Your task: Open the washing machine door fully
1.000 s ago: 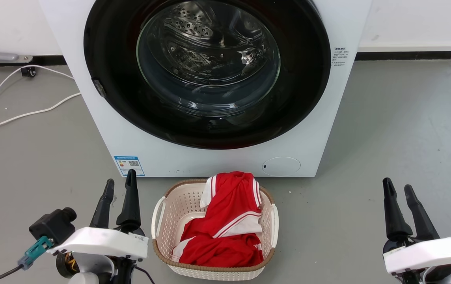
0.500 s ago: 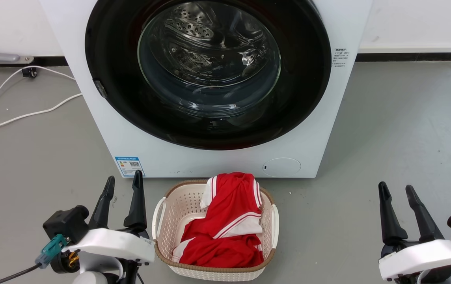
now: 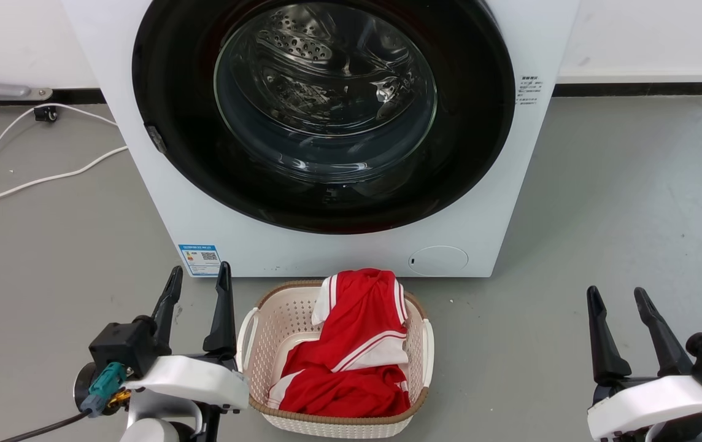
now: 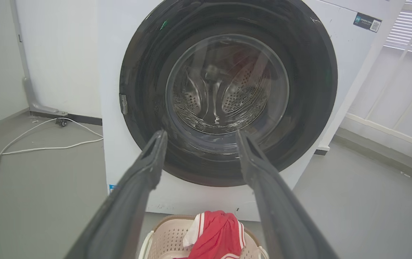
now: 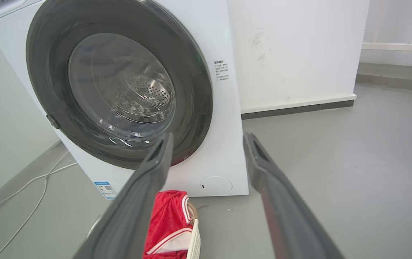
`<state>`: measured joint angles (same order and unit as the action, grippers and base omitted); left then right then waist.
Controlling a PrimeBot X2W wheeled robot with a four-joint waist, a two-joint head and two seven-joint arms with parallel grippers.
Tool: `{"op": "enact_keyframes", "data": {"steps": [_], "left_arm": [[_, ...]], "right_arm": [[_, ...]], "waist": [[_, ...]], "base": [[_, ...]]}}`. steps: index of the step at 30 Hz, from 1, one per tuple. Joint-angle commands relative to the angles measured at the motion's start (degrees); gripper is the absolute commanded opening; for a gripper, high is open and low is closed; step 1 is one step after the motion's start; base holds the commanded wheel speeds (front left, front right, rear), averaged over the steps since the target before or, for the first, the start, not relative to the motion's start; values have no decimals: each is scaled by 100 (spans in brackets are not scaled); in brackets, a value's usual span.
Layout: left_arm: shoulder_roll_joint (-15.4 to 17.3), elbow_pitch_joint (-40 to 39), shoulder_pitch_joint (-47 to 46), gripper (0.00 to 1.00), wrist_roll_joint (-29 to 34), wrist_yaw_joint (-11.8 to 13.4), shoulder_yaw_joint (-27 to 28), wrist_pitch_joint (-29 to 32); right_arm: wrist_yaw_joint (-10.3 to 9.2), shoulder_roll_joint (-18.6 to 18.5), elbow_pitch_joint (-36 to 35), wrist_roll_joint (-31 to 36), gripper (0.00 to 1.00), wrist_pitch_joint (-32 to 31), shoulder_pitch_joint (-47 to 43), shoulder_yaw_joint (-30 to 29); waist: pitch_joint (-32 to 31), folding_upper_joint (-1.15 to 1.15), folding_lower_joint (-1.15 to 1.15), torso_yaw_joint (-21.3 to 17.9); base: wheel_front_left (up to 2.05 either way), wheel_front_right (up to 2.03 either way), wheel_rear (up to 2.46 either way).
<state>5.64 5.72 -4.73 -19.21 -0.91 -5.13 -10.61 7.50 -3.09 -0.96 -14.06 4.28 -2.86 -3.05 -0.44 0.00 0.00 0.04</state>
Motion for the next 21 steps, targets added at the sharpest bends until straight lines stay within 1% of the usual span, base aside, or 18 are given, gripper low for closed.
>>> {"op": "enact_keyframes", "data": {"steps": [1,10,21], "left_arm": [[47,-44,-92,100,177,42,-34,-56],[75,-59,-97,100,636,137,-150,-167],[73,21,-73,100,1016,189,-215,-280]], "right_arm": [[-2,15,-72,176,100,37,-43,3],[-2,19,-73,584,100,87,-66,29],[-2,24,-105,945,100,136,-117,55]], "waist": [[-2,0,0,-1],[-15,0,0,-4],[-4,0,0,-20]], "base": [[0,0,0],[0,0,0],[0,0,0]]}}
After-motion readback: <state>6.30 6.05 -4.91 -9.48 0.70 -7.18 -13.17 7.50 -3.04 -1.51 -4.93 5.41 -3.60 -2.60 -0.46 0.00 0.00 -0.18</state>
